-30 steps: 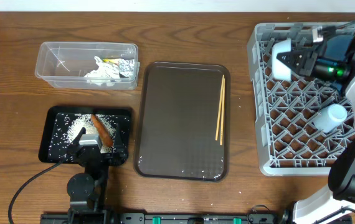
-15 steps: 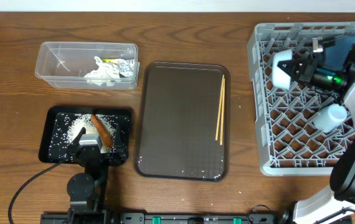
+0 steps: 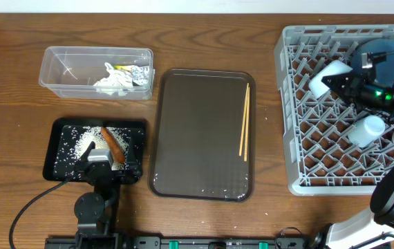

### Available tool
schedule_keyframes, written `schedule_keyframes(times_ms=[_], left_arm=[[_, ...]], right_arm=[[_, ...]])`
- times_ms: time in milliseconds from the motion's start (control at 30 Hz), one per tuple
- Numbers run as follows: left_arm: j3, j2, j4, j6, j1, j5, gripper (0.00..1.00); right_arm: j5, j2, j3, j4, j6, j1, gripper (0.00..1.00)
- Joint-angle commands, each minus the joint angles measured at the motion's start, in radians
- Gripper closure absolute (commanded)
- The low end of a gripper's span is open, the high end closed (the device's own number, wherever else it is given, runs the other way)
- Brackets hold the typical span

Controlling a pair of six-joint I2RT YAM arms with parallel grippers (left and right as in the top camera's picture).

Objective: Sort waste into correct bins and load items into the dishwasher rack
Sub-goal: 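Move the right gripper to the chopsticks and grasp one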

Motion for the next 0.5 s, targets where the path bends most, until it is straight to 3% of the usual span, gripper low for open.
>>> schedule_keyframes(times_ms=[0,100,300,467], left_arm=[[-0.026,-0.006,-0.018,-0.001,0.005,-0.011,0.02],[-0.026,-0.006,-0.018,-0.002,0.005,-0.011,0.02],[-0.026,-0.006,-0.018,-0.002,0.005,-0.011,0.02],[-0.026,-0.006,-0.018,-0.001,0.005,-0.011,0.02]], right_arm=[[0.121,-0.018,-0.008,-0.027,-0.008,-0.038,0.81],[0.169,-0.078,-0.008,-0.069,-0.01,-0.045,0.69],[0.335,-0.314,-0.007,-0.169,-0.008,-0.042,0.2],[0.415,-0.536,-0.007,-0.208,0.055,-0.037,0.06]])
